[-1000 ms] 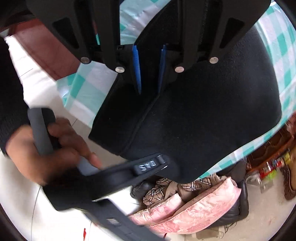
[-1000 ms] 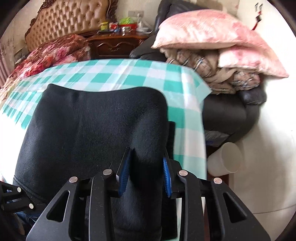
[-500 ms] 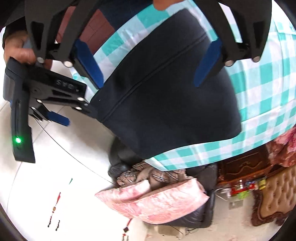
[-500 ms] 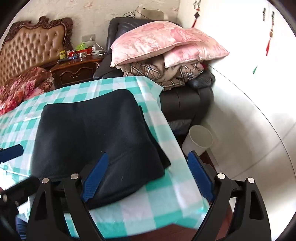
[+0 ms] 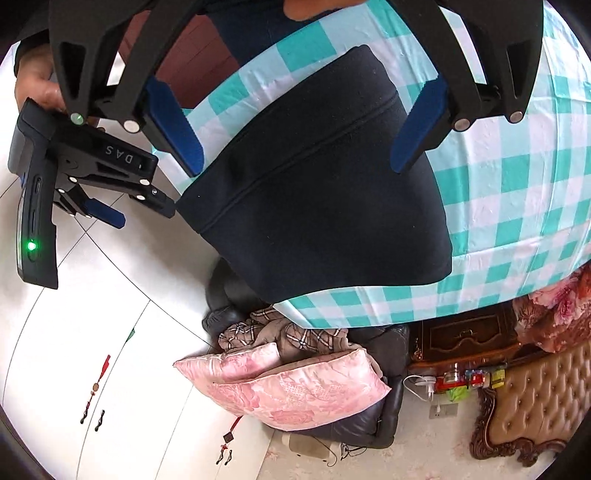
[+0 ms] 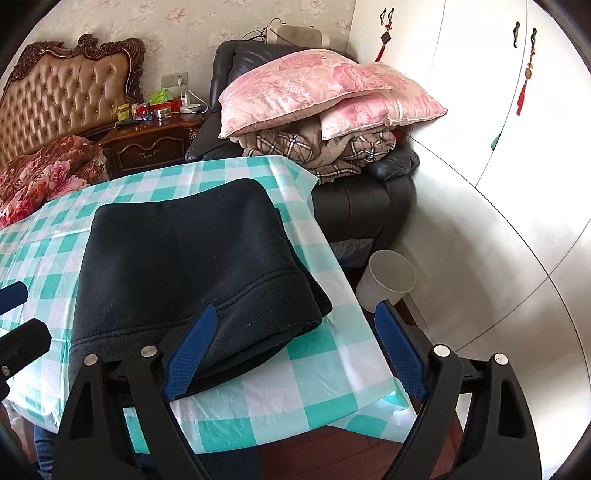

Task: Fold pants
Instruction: 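Open both grippers and release the folded pants onto the sheet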

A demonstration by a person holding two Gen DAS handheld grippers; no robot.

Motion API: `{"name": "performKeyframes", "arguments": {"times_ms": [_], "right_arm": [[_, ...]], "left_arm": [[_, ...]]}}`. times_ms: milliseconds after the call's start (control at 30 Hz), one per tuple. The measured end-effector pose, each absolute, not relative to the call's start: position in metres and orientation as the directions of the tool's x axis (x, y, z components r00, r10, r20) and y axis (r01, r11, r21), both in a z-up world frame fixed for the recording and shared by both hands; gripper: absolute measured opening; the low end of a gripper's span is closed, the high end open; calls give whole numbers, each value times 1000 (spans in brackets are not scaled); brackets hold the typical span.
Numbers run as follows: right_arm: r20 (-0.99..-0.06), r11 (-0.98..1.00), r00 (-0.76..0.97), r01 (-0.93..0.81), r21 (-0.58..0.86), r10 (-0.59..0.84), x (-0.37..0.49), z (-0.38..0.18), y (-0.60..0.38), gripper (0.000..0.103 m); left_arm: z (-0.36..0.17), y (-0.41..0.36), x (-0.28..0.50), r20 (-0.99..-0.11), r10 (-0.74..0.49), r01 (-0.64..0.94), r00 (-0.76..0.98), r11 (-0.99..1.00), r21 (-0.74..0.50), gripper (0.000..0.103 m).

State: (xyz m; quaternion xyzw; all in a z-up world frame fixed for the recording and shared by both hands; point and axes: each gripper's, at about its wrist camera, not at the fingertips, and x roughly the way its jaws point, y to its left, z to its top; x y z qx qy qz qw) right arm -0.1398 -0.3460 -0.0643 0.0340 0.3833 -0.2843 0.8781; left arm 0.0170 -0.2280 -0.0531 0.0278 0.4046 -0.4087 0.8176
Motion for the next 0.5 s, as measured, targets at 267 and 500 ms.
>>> {"name": "performKeyframes", "arguments": {"times_ms": [267, 500], "right_arm": [[-692, 837, 545, 524, -158, -473, -141, -64, -346, 84], [-695, 836, 542, 525, -159, -473, -140, -63, -347, 84]], "left_arm": [[-54, -229, 16, -686, -643, 696, 340, 663, -276, 101], [-56, -231, 16, -689, -643, 698, 334, 660, -278, 101]]}}
